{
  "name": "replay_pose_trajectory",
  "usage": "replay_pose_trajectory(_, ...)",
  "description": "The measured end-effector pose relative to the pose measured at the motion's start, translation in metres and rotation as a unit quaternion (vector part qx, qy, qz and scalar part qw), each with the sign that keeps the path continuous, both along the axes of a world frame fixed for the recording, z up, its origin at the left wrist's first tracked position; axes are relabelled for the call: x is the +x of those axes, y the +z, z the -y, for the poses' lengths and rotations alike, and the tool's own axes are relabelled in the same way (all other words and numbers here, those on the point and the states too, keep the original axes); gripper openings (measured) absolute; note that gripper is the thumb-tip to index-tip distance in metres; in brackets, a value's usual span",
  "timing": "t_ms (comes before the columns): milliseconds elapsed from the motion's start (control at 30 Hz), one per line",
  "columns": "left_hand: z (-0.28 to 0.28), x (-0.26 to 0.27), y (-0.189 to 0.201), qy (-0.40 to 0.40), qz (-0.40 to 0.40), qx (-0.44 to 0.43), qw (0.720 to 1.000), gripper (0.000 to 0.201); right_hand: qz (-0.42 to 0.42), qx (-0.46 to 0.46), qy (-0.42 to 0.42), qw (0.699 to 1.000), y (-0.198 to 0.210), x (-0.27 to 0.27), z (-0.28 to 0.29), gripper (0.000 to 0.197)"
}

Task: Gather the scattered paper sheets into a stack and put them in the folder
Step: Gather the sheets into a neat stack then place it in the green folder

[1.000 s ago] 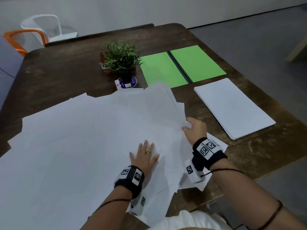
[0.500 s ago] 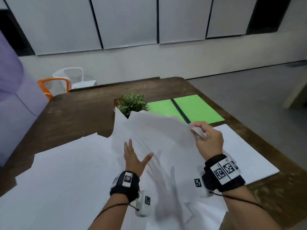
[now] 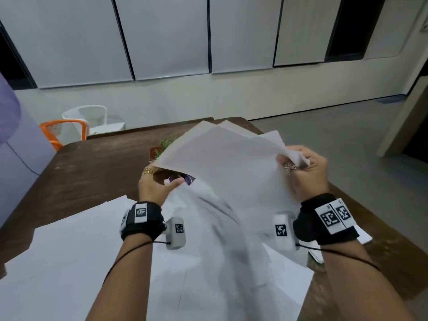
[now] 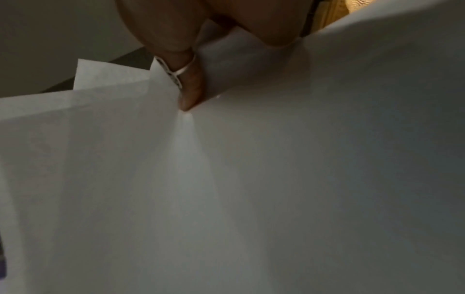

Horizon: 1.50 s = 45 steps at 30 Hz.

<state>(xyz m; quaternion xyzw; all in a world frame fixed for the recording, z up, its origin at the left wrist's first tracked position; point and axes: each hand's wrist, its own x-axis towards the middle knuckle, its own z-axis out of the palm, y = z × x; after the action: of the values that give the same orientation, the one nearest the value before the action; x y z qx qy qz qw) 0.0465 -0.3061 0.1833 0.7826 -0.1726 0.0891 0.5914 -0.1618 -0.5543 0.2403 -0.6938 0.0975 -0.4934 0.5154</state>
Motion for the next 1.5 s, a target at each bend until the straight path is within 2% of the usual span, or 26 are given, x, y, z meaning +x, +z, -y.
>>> replay_pose_trajectory(33, -0.001, 0.000, -0.003, 0.005, -0.005, -0.019, 1.000, 0.075, 0.007, 0.021, 0.003, 1.000, 0.001, 0.000, 0.001, 0.042)
replay_pose_trajectory(100, 0.000, 0.002, -0.014, -0.005, -0.068, -0.061, 0.996, 0.097, 0.032, 0.060, 0.018, 0.998, 0.003, 0.002, 0.001, 0.038)
replay_pose_trajectory(133, 0.001, 0.001, -0.018, -0.015, -0.108, -0.059, 0.992, 0.102, 0.044, 0.070, 0.024, 0.996, 0.003, 0.003, 0.001, 0.035)
replay_pose_trajectory(200, -0.001, 0.004, -0.026, -0.086, -0.119, 0.016, 0.989, 0.098, 0.057, 0.096, 0.031, 0.993, 0.001, 0.008, 0.000, 0.030)
replay_pose_trajectory(233, 0.000, 0.006, -0.030, -0.118, -0.067, 0.066, 0.989, 0.089, 0.055, 0.110, 0.032, 0.992, 0.000, 0.010, -0.001, 0.029)
replay_pose_trajectory(267, 0.000, 0.006, -0.030, -0.114, -0.018, 0.053, 0.992, 0.075, 0.050, 0.119, 0.032, 0.991, -0.002, 0.012, -0.001, 0.027)
replay_pose_trajectory(300, -0.001, 0.006, -0.029, -0.149, -0.033, -0.034, 0.988, 0.059, 0.044, 0.128, 0.032, 0.990, -0.006, 0.014, -0.001, 0.025)
replay_pose_trajectory(333, -0.001, -0.001, -0.021, -0.154, -0.107, -0.160, 0.969, 0.055, 0.037, 0.136, 0.034, 0.989, -0.011, 0.015, -0.001, 0.024)
replay_pose_trajectory(367, 0.000, -0.014, -0.016, -0.173, -0.052, -0.105, 0.978, 0.073, 0.030, 0.146, 0.037, 0.988, -0.017, 0.016, -0.002, 0.023)
replay_pose_trajectory(400, 0.002, -0.022, -0.010, -0.158, 0.022, -0.005, 0.987, 0.092, 0.024, 0.157, 0.041, 0.986, -0.023, 0.015, -0.002, 0.021)
replay_pose_trajectory(433, 0.008, -0.021, -0.014, -0.173, 0.032, 0.019, 0.984, 0.091, 0.020, 0.163, 0.046, 0.985, -0.027, 0.015, -0.002, 0.019)
replay_pose_trajectory(500, 0.016, -0.033, -0.009, -0.171, 0.015, 0.070, 0.983, 0.045, 0.007, 0.168, 0.050, 0.985, -0.036, 0.014, -0.001, 0.016)
replay_pose_trajectory(533, 0.018, -0.037, -0.010, -0.194, -0.014, 0.065, 0.979, 0.029, 0.001, 0.173, 0.054, 0.983, -0.038, 0.014, 0.000, 0.018)
replay_pose_trajectory(600, 0.018, -0.045, -0.019, -0.240, -0.088, -0.011, 0.967, 0.036, -0.007, 0.203, 0.085, 0.975, -0.043, 0.016, 0.004, 0.036)
replay_pose_trajectory(667, 0.017, -0.052, -0.026, -0.196, -0.082, -0.065, 0.975, 0.032, -0.008, 0.265, 0.145, 0.953, -0.047, 0.020, 0.007, 0.075)
replay_pose_trajectory(700, 0.020, -0.057, -0.028, -0.162, -0.071, -0.095, 0.980, 0.029, -0.014, 0.293, 0.171, 0.941, -0.049, 0.021, 0.008, 0.089)
replay_pose_trajectory(733, 0.021, -0.061, -0.032, -0.146, -0.069, -0.116, 0.980, 0.026, -0.030, 0.300, 0.188, 0.935, -0.052, 0.022, 0.009, 0.095)
replay_pose_trajectory(867, 0.022, -0.071, -0.042, -0.135, -0.100, -0.139, 0.976, 0.028, -0.120, 0.257, 0.219, 0.934, -0.065, 0.019, -0.002, 0.080)
replay_pose_trajectory(967, 0.019, -0.065, -0.047, -0.170, -0.125, -0.144, 0.967, 0.043, -0.112, 0.289, 0.228, 0.923, -0.070, 0.016, -0.007, 0.042)
replay_pose_trajectory(1000, 0.018, -0.063, -0.047, -0.174, -0.131, -0.143, 0.965, 0.046, -0.111, 0.296, 0.233, 0.920, -0.070, 0.015, -0.007, 0.037)
replay_pose_trajectory(1100, 0.019, -0.061, -0.045, -0.178, -0.151, -0.172, 0.957, 0.039, -0.113, 0.303, 0.266, 0.908, -0.071, 0.017, -0.005, 0.039)
replay_pose_trajectory(1200, 0.020, -0.062, -0.045, -0.143, -0.123, -0.169, 0.967, 0.034, -0.083, 0.340, 0.268, 0.898, -0.074, 0.019, -0.003, 0.075)
replay_pose_trajectory(1233, 0.019, -0.061, -0.047, -0.125, -0.106, -0.162, 0.973, 0.033, -0.066, 0.359, 0.263, 0.893, -0.073, 0.019, -0.003, 0.081)
replay_pose_trajectory(1300, 0.017, -0.061, -0.052, -0.099, -0.089, -0.150, 0.980, 0.033, -0.053, 0.361, 0.261, 0.894, -0.073, 0.019, -0.003, 0.078)
replay_pose_trajectory(1400, 0.012, -0.061, -0.055, -0.115, -0.105, -0.154, 0.976, 0.037, -0.080, 0.300, 0.265, 0.913, -0.066, 0.019, -0.009, 0.075)
replay_pose_trajectory(1500, 0.011, -0.058, -0.057, -0.144, -0.114, -0.142, 0.973, 0.055, -0.117, 0.248, 0.257, 0.927, -0.073, 0.025, -0.008, 0.064)
